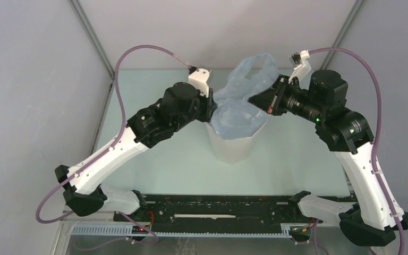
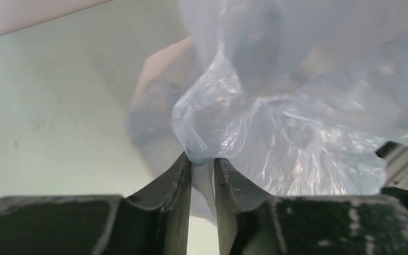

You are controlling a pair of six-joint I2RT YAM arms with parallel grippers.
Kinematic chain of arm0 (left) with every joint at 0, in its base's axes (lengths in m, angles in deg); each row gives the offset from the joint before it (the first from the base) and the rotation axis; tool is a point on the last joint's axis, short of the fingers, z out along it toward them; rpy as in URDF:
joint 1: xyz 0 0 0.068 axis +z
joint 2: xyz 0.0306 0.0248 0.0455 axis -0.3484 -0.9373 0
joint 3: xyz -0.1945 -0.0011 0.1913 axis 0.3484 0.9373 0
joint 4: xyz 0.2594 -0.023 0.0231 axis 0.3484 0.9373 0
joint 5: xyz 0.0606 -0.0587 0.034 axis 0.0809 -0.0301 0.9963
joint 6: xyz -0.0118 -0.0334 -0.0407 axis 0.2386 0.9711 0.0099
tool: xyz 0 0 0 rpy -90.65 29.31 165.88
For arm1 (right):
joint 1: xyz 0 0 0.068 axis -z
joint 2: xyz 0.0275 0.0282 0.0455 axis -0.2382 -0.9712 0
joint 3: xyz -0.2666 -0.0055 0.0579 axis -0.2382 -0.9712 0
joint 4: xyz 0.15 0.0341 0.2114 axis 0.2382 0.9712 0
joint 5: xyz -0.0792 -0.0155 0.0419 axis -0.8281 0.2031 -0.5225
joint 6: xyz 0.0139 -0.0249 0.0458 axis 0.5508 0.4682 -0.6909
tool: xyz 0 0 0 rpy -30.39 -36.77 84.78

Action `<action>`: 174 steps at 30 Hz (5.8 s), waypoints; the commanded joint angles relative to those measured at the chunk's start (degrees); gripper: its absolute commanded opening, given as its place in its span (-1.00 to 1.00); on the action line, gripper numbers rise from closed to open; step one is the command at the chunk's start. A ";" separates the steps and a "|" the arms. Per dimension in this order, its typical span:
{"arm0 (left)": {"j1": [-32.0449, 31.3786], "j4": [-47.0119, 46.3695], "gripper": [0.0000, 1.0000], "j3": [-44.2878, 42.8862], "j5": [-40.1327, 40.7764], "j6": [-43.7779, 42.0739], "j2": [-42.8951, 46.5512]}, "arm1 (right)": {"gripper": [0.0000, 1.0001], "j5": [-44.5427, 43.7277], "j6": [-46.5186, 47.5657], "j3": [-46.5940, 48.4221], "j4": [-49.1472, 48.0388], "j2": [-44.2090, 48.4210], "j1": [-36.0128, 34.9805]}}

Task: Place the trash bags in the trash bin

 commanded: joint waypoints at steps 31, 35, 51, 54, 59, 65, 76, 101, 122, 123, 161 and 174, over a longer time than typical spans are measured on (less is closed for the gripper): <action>11.11 -7.22 -0.99 7.48 -10.94 15.13 10.73 | 0.65 -5.43 3.08 -2.87 11.74 11.01 8.65; 13.36 -6.45 -0.99 5.94 -12.51 15.59 9.86 | 0.50 -3.67 4.16 -5.78 8.27 9.54 8.49; 15.06 -9.95 -0.99 3.77 -22.31 21.05 3.75 | 0.35 -24.78 3.70 -14.50 -10.91 -4.97 -10.12; 15.02 -9.58 -0.99 4.58 -22.23 20.55 3.12 | 0.37 -30.60 3.90 -15.82 -11.33 -9.10 -12.25; 15.02 -8.78 -0.99 6.55 -22.00 19.08 2.82 | 0.41 -33.29 4.47 -16.96 -6.55 -10.90 -13.11; 15.07 -6.72 -0.99 4.97 -20.60 18.32 1.42 | 0.42 -25.49 8.70 -16.40 -6.77 -4.51 -9.11; 15.08 -9.93 -0.99 3.38 -13.35 13.73 1.11 | 0.67 -21.40 0.75 -9.16 4.14 6.28 -7.38; 15.04 -12.90 -0.99 8.66 -17.65 17.71 5.14 | -0.09 -14.50 -2.67 -6.71 -7.99 -5.21 3.55; 16.11 -15.73 -0.99 8.67 -17.40 19.67 -0.54 | -0.04 -21.25 -1.10 -16.58 -9.07 -8.98 -5.40; 16.15 -15.84 -0.99 8.28 -17.64 19.66 -1.26 | -0.02 -20.41 -1.10 -16.46 -8.57 -7.45 -4.42; 15.43 -16.83 -0.99 13.97 -23.93 20.69 1.08 | 0.40 -56.41 16.45 8.25 9.19 -16.95 -31.23; 15.36 -15.13 0.79 12.00 -21.64 14.50 12.93 | -1.00 -28.09 4.70 -13.35 -6.62 9.01 -21.78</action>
